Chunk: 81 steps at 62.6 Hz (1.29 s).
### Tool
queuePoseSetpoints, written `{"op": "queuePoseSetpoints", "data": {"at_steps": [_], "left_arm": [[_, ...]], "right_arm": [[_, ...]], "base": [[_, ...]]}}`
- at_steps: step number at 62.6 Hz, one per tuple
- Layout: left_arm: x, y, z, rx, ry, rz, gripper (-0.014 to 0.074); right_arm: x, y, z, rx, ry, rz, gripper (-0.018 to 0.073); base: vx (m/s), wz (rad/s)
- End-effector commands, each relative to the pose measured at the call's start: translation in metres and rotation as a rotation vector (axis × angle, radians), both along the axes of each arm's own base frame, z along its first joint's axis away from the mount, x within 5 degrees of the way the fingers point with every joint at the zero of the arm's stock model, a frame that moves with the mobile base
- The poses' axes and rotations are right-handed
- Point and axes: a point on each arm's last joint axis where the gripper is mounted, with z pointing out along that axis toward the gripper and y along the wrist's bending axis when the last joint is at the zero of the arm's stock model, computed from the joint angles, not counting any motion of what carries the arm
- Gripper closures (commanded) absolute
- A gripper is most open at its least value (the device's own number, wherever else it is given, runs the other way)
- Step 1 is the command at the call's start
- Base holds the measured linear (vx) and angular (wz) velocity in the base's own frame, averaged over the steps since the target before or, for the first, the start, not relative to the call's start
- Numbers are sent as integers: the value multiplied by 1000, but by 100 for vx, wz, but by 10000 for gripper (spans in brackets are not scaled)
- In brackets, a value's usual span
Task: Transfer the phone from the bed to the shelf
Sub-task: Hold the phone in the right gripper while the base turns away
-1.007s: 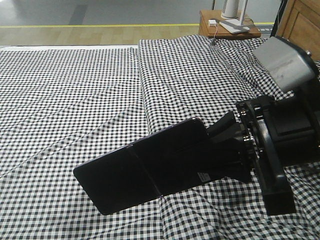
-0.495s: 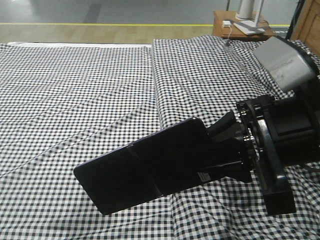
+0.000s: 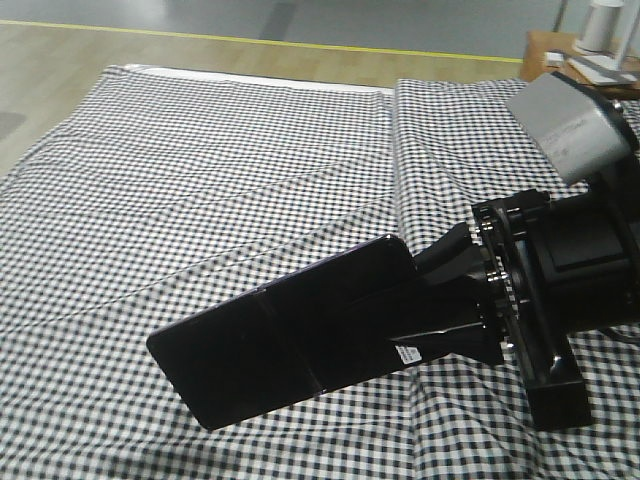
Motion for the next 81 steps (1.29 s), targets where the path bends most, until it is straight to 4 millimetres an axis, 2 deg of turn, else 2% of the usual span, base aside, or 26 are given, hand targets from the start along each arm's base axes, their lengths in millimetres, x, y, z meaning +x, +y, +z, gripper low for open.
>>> {"op": "queuePoseSetpoints", "data": {"at_steps": [1,81], "left_arm": [[0,1,6,-6,-77,11,596],[0,1,6,-6,-77,11,596]], "right_arm": [[-11,2,19,102,-1,56,561],[-11,2,19,102,0,57,561]], "base": [[-6,40],[-8,37]]}}
